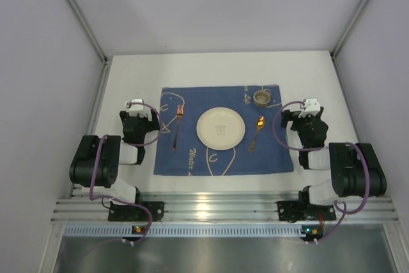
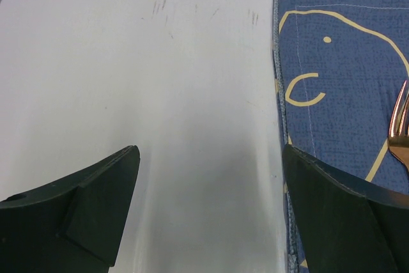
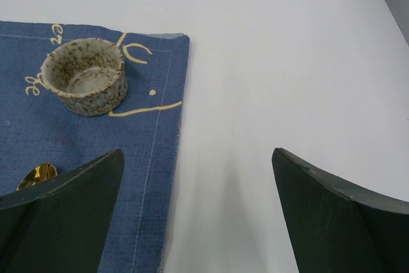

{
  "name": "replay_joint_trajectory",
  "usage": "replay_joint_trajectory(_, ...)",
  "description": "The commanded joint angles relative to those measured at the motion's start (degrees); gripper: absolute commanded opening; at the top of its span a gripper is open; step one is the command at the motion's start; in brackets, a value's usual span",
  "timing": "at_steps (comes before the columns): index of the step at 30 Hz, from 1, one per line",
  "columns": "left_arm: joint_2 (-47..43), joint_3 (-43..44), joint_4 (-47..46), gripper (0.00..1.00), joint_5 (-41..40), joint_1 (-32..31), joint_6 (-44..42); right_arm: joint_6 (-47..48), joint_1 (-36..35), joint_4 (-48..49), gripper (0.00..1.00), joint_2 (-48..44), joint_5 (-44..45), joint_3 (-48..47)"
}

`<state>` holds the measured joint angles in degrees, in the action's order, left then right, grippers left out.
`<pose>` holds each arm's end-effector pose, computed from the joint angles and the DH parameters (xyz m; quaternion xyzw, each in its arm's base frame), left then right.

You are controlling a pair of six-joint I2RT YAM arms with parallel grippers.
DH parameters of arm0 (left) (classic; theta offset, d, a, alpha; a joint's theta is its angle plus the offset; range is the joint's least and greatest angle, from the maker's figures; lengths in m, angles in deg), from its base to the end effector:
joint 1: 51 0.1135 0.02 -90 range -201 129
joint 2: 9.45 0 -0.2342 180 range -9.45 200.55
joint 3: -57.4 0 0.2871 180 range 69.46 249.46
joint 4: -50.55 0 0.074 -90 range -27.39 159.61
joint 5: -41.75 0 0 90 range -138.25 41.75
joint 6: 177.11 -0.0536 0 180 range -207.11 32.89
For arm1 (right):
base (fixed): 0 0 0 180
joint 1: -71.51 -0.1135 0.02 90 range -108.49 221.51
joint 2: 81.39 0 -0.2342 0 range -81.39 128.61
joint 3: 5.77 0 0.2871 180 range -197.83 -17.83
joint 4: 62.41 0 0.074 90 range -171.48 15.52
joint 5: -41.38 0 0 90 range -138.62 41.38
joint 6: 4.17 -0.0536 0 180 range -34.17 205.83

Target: Set the dinner table for one person

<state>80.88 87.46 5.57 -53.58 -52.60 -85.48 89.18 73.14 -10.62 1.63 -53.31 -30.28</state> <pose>0.2866 -0.0030 0.0648 -0.0284 0.7940 0.0199 0.6069 0.2681 -0.0032 0.0862 -0.0384 0.7462 0.0017 0.6646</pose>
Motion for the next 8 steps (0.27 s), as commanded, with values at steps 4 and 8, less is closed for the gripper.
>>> replay_joint_trajectory(4, -0.4, 0.4, -5.0, 0.98, 1.2, 0.1, 0.5, -1.1, -0.1, 3.3, 1.00, -0.1, -0.6, -2.0)
replay_joint_trajectory(8, -0.4, 0.4, -5.0, 0.99, 1.1, 0.1, 0.5, -1.1, -0.1, 3.7, 1.00, 0.0, -0.4, -1.6)
